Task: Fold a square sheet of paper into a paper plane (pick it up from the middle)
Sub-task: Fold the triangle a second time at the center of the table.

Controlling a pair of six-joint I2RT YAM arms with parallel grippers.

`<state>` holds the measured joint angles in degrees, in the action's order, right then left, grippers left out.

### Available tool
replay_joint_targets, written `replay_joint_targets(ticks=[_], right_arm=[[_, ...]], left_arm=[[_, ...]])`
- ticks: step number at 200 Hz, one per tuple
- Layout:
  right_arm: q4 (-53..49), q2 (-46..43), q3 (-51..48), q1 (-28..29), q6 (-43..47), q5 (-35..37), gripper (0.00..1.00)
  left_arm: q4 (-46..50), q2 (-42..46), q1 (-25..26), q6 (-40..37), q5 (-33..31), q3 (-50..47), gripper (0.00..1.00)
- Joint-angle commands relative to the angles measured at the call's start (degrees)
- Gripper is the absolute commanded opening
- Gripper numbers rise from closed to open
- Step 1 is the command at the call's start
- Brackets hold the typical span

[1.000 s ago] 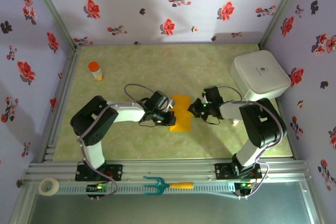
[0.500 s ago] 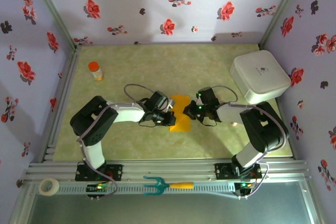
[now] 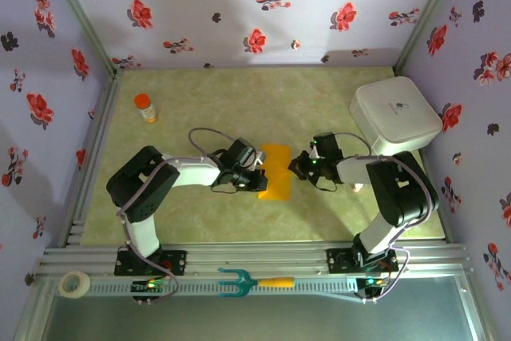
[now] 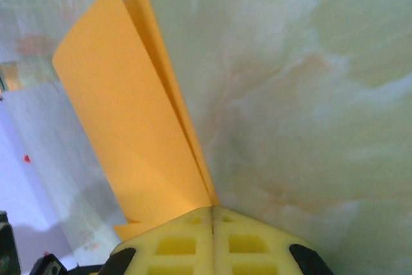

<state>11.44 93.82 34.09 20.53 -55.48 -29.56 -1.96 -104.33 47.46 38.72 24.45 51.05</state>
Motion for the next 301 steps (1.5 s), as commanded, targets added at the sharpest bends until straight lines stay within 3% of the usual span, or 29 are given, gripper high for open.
replay_joint_targets(ticks=[1, 41, 85, 136, 203, 301], right_arm=[[0.8, -1.7, -1.4, -1.0, 0.7, 2.3, 0.01], [-0.8, -9.0, -1.6, 1.3, 0.9, 2.3, 0.02], [-0.5, -4.0, 0.3, 7.4, -0.2, 1.0, 0.0], [3.3, 0.7, -0.4, 7.6, -1.2, 0.8, 0.0], [-3.1, 1.4, -1.1, 7.5, 0.5, 5.5, 0.0], [-3.5, 1.4, -0.9, 7.5, 0.4, 5.6, 0.0]], left_arm=[[6.0, -0.4, -0.2, 0.4, -2.4, -1.8, 0.0], [6.1, -0.1, -0.2, 0.2, -2.3, -1.8, 0.0], [6.2, -0.1, -0.1, 0.2, -2.3, -1.1, 0.0], [6.4, -0.1, -0.2, 0.0, -2.4, -0.5, 0.0], [8.7, 5.3, -0.2, -0.6, -1.4, 4.3, 0.0], [10.1, -4.0, 0.8, -1.5, 4.7, 12.1, 0.0]])
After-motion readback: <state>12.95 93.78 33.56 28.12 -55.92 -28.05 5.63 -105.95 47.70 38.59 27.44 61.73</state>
